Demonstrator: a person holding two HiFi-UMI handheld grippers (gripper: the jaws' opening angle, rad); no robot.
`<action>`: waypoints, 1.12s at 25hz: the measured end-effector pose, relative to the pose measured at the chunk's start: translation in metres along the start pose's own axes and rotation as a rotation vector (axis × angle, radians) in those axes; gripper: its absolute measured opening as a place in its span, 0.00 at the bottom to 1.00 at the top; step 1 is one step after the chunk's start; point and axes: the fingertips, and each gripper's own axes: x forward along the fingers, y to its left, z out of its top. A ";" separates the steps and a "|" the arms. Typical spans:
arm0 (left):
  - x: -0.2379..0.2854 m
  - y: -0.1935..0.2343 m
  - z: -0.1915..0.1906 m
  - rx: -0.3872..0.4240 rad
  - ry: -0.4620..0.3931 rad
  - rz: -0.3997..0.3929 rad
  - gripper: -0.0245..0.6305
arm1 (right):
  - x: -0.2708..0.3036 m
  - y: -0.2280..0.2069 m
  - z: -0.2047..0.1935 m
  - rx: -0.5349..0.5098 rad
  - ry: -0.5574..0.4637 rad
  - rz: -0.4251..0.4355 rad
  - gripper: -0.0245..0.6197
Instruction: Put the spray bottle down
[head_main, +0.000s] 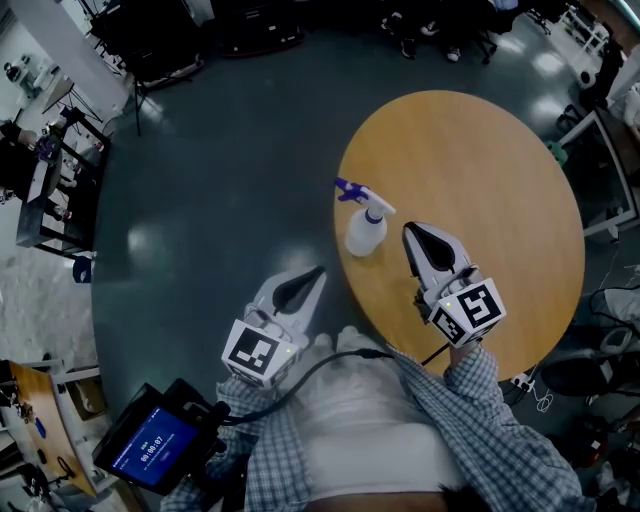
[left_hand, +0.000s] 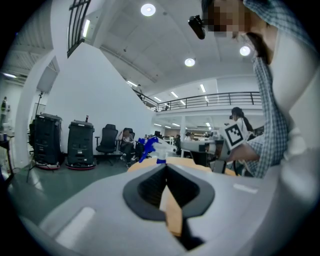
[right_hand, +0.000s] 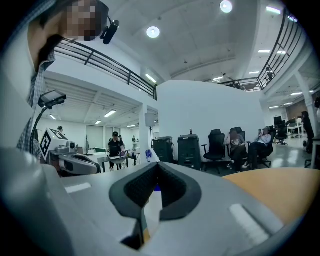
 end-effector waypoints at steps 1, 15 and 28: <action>0.000 0.000 -0.001 0.002 -0.003 -0.003 0.04 | 0.000 0.000 0.001 0.000 0.000 0.000 0.04; 0.002 0.000 0.002 -0.004 0.001 0.003 0.04 | 0.002 -0.001 0.000 -0.001 0.006 0.006 0.04; 0.003 0.001 -0.002 0.007 -0.007 -0.004 0.04 | 0.001 -0.002 -0.001 -0.001 0.011 0.005 0.04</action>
